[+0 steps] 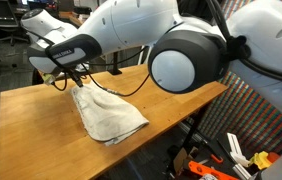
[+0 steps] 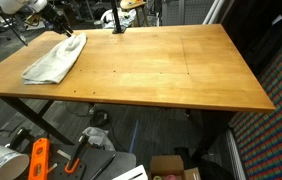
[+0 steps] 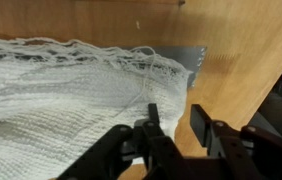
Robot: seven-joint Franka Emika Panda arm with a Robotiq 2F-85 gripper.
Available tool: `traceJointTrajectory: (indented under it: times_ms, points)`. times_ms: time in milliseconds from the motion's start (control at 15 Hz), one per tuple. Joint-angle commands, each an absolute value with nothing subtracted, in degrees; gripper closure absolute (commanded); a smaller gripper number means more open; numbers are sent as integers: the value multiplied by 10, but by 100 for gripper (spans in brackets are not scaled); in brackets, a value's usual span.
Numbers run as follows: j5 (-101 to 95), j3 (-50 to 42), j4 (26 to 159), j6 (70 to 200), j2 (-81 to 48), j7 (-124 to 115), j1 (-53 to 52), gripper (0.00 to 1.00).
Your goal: Fold the towel in half
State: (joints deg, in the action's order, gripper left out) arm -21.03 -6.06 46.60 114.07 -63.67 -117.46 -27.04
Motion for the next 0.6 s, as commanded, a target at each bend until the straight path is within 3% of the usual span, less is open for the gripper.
traceJointTrajectory:
  times_ms: [0,267,533]
  points:
    - [-195,-22,489,1151,-602,-1075,-257,29]
    - [-175,27,503,1121,-561,-947,-226,0]
    - [-180,40,485,1029,-555,-821,-201,0]
